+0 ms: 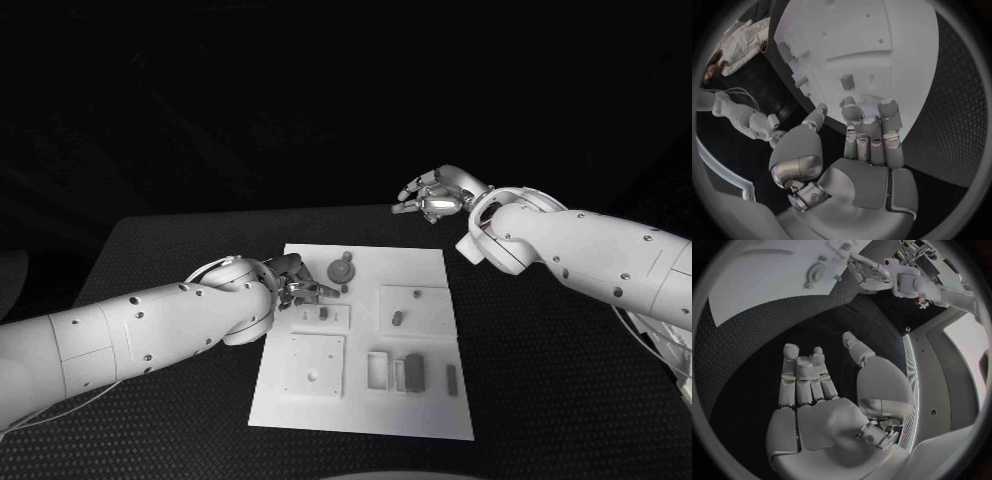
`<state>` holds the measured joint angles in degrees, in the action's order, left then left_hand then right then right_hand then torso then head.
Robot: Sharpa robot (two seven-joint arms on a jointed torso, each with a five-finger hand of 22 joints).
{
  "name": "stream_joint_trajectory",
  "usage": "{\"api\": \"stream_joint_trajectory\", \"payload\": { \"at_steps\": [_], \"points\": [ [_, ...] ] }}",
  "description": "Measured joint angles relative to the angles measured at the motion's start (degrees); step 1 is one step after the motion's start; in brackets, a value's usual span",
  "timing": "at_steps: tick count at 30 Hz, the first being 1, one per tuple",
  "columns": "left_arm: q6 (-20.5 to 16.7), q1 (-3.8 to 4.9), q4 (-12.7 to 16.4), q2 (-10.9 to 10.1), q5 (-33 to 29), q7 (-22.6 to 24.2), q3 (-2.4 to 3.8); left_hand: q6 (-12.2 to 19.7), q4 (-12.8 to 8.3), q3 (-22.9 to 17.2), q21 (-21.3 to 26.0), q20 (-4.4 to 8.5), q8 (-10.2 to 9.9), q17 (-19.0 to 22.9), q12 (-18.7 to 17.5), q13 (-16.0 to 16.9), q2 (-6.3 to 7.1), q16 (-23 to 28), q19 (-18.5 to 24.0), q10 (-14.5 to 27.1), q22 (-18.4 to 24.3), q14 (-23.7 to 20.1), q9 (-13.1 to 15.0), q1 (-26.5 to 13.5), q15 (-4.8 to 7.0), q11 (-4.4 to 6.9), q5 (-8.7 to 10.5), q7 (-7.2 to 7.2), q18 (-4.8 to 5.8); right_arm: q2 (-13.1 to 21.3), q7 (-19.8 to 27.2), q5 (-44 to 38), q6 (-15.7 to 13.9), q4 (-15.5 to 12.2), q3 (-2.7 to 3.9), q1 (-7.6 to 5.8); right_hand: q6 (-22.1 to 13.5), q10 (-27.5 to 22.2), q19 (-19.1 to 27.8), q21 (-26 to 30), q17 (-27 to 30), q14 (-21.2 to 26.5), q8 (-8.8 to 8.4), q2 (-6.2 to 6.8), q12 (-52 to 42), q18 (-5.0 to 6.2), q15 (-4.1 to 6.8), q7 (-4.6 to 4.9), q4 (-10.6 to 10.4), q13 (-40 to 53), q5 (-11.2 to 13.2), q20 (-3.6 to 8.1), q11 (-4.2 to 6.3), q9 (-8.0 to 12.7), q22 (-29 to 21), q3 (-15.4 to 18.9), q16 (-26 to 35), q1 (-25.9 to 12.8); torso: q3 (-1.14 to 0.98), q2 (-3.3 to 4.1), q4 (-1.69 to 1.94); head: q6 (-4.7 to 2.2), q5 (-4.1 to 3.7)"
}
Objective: Assemble the parts on the task board
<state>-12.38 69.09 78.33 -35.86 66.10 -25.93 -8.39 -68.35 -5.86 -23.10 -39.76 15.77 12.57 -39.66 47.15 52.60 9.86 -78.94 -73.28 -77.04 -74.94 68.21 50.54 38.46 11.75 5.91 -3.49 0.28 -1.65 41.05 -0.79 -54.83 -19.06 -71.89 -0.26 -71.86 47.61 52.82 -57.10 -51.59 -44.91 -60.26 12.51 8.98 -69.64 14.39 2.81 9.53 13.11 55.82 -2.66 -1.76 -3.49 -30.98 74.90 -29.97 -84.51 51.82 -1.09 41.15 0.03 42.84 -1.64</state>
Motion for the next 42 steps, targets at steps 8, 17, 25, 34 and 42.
{"api": "stream_joint_trajectory", "payload": {
  "at_steps": [8, 17, 25, 34, 42],
  "points": [
    [0.90, 2.56, -4.43, 0.07, -3.23, 0.27, 1.72, 3.02, -3.06, 1.27, 1.27, -0.53, -2.15, 0.73, -1.77, -1.01, -3.65, 0.91, 1.55, 1.83, 0.01, -1.95, -0.97, 1.53, -0.85, -1.21, -2.28, 1.09, -0.01, -0.11, -0.02, 0.01, 0.03, 0.38, 0.00, 0.00, -0.01, 0.00, 0.00, 0.00, 0.00, 0.00, 0.00, 0.23, 0.00, 0.00, 0.00, 0.00, 0.00, -0.04, 0.00, 0.00, 0.00, 0.05, 0.02, 0.00, 0.00, -0.23, 0.00, 0.04, 0.01, -0.52, -0.02],
    [5.84, 4.79, -14.70, 2.88, -4.60, 0.15, 1.89, 5.24, -7.59, 1.74, 3.10, -1.12, -3.80, 1.98, -3.54, -3.07, -7.29, 3.06, 2.76, 3.05, 0.01, -3.12, -2.01, 3.32, -2.17, -2.43, -7.33, 2.17, 0.12, -0.47, -0.04, 0.02, 0.10, 1.01, -0.01, 0.00, -0.11, 0.00, 0.00, 0.00, 0.00, 0.00, 0.00, 0.00, 0.00, -0.01, -0.01, -0.09, -0.16, -0.03, 0.00, -0.01, 0.00, 0.05, 0.05, -0.16, 0.00, -0.46, 0.00, 0.08, -0.02, -1.05, 0.11],
    [8.54, 5.42, -19.68, 5.00, -2.73, 0.14, 1.89, 5.36, -7.75, 1.89, 3.56, -1.12, -3.81, 2.12, -3.75, -3.51, -6.94, 3.09, 2.76, 3.06, 0.15, -3.12, -2.18, 2.94, -2.18, -2.44, -6.74, 2.24, 0.32, -0.67, -0.05, 0.02, 0.17, 1.09, -0.01, 0.01, -0.12, 0.00, 0.01, 0.00, 0.00, 0.00, 0.00, 0.00, 0.00, -0.07, -0.01, -0.09, -0.16, -0.03, 0.00, -0.01, 0.00, 0.05, 0.04, -0.16, 0.00, -0.46, 0.03, 0.07, 0.02, -1.26, 0.04],
    [12.31, 5.41, -23.53, 7.59, 1.30, 0.11, 1.87, 6.19, -8.63, 1.65, 4.20, -1.47, -4.16, 2.30, -4.07, -4.05, -6.00, 3.51, 3.10, 3.60, 0.25, -3.66, -2.48, 2.93, -2.72, -2.98, -6.18, 2.52, 0.36, -0.80, -0.06, 0.02, 0.25, 1.14, 0.00, 0.01, -0.31, 0.00, 0.01, 0.00, -0.01, 0.05, 0.00, 0.00, 0.00, -0.15, -0.05, -0.11, -0.16, -0.08, 0.00, -0.01, 0.00, 0.05, 0.04, -0.16, 0.00, -0.46, 0.04, 0.03, 0.05, -1.27, 0.28],
    [14.54, 5.26, -25.57, 9.06, 3.36, 0.24, 1.83, 8.09, -8.40, 1.38, 4.87, -1.94, -5.28, 2.39, -4.10, -4.54, -4.32, 3.56, 3.56, 4.27, 0.32, -4.25, -3.56, 2.05, -3.30, -3.65, -5.77, 3.18, 0.41, -0.89, -0.09, 0.03, 0.31, 1.09, 0.00, 0.01, -0.33, 0.00, 0.01, 0.00, -0.01, 0.05, 0.00, 0.00, 0.00, -0.19, -0.06, -0.09, -0.16, -0.08, 0.00, -0.01, 0.00, 0.04, 0.03, -0.16, 0.00, -0.46, 0.05, 0.03, 0.03, -1.20, 0.27]
  ]
}}
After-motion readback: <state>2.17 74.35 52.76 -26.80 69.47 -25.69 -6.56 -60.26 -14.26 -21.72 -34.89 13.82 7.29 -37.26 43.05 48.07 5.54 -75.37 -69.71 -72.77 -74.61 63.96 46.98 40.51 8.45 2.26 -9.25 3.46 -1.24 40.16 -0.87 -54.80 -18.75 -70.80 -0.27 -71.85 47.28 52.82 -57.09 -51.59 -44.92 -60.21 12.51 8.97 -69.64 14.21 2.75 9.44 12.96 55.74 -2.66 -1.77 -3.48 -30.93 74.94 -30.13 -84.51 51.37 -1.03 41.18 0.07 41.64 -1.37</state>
